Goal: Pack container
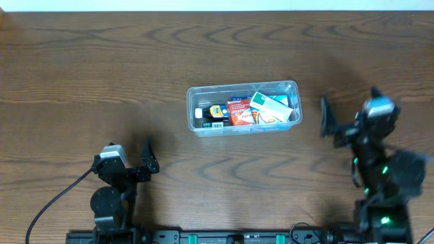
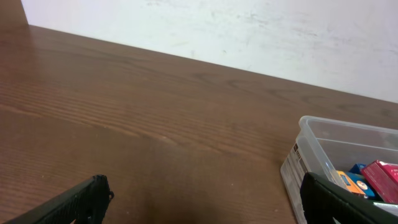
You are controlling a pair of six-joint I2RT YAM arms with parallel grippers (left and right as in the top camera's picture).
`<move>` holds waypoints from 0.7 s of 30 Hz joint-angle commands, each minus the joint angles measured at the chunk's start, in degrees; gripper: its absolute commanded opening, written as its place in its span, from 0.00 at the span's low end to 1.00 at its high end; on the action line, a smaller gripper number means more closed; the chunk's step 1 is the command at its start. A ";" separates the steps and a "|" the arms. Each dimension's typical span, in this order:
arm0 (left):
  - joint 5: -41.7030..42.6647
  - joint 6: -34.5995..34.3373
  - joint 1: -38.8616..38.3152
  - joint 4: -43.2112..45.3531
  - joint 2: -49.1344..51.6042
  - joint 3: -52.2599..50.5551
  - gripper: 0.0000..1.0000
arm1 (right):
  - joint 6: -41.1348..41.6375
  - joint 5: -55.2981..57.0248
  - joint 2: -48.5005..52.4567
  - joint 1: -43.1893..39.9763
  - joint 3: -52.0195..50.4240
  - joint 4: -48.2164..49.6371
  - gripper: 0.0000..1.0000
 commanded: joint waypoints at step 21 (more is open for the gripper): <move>0.63 0.15 0.22 -2.08 -0.39 -0.81 0.98 | -0.28 -2.86 -24.09 0.09 -25.44 4.13 0.99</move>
